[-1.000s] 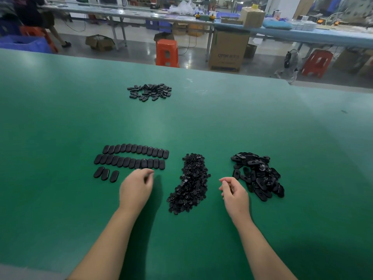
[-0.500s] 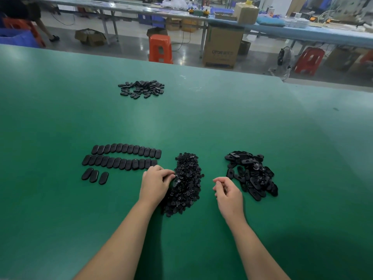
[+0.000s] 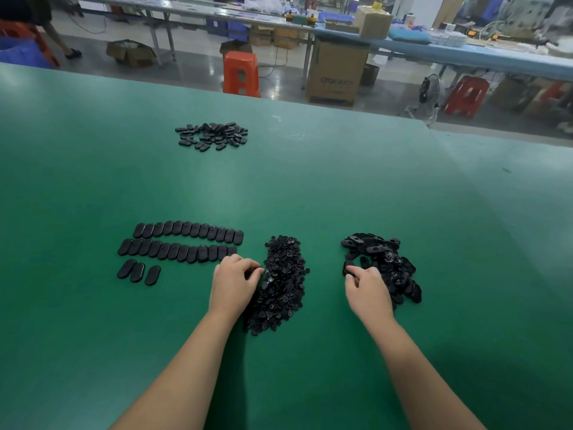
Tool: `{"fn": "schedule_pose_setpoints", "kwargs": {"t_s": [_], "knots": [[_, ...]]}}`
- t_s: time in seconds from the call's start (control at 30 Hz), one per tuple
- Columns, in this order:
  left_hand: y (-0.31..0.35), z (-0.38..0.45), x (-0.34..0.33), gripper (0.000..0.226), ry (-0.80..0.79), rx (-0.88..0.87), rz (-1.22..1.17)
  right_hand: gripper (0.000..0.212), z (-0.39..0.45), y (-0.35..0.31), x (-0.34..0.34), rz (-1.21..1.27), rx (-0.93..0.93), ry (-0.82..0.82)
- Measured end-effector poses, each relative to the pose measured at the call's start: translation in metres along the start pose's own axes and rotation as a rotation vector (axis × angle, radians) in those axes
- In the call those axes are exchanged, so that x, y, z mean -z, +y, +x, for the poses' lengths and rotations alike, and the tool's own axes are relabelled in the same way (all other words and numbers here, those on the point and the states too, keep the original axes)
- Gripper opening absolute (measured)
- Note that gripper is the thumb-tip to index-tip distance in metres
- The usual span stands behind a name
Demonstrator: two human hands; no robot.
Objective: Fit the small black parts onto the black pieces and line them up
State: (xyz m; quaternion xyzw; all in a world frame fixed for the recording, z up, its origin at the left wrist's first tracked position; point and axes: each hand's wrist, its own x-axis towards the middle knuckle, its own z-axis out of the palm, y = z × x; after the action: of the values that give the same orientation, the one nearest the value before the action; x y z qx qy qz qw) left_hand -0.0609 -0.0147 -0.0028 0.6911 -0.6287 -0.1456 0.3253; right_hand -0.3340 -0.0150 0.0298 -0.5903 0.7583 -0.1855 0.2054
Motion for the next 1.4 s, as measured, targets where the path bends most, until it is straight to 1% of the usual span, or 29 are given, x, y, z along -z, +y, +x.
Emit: {"fn": "schedule_pose_setpoints", "kwargs": {"t_s": [0.17, 0.23, 0.3, 0.4, 0.47, 0.53, 0.6, 0.7, 0.77, 0.87, 1.03, 1.17, 1.3, 1.4], "knots": [[0.001, 0.000, 0.000, 0.008, 0.013, 0.031, -0.018, 0.016, -0.009, -0.002, -0.004, -0.065, 0.098, -0.038], [0.001, -0.002, 0.000, 0.010, 0.030, 0.050, -0.023, 0.011, -0.012, -0.005, -0.005, -0.107, 0.106, -0.045], [0.001, -0.004, -0.001, 0.012, 0.062, 0.045, -0.003, 0.014, -0.012, -0.008, -0.005, -0.123, 0.100, -0.039], [0.001, -0.005, -0.002, 0.014, 0.075, 0.011, 0.049, 0.037, -0.009, -0.013, -0.005, -0.146, 0.085, -0.061], [0.001, -0.004, -0.002, 0.015, 0.057, 0.008, 0.069, 0.046, -0.006, -0.016, -0.006, -0.137, 0.077, -0.092], [0.001, -0.003, -0.002, 0.014, 0.042, -0.004, 0.077, 0.044, -0.004, -0.019, -0.006, -0.130, 0.062, -0.114], [0.000, -0.003, -0.001, 0.011, 0.036, -0.015, 0.071, 0.036, -0.001, -0.021, -0.005, -0.126, 0.050, -0.121], [0.000, -0.001, -0.001, 0.010, 0.022, -0.026, 0.078, 0.024, 0.002, -0.020, -0.005, -0.079, 0.048, -0.098], [0.000, -0.001, -0.001, 0.010, 0.016, -0.027, 0.083, 0.019, 0.003, -0.018, -0.003, -0.037, 0.033, -0.084], [0.000, -0.001, 0.000, 0.012, 0.014, -0.020, 0.075, 0.020, 0.001, -0.015, 0.001, -0.082, 0.023, -0.089], [0.000, 0.000, 0.000, 0.015, 0.017, 0.003, 0.049, 0.028, -0.001, -0.014, 0.007, -0.157, 0.034, -0.063], [0.001, -0.001, 0.001, 0.017, 0.022, 0.014, 0.014, 0.027, -0.002, -0.014, 0.009, -0.215, 0.061, -0.060], [0.002, -0.002, 0.003, 0.016, 0.036, 0.047, -0.033, 0.028, 0.001, -0.010, 0.013, -0.154, 0.080, -0.051], [0.003, -0.002, 0.003, 0.017, 0.048, 0.081, -0.091, 0.027, 0.004, -0.007, 0.018, -0.022, 0.068, -0.047]]}}
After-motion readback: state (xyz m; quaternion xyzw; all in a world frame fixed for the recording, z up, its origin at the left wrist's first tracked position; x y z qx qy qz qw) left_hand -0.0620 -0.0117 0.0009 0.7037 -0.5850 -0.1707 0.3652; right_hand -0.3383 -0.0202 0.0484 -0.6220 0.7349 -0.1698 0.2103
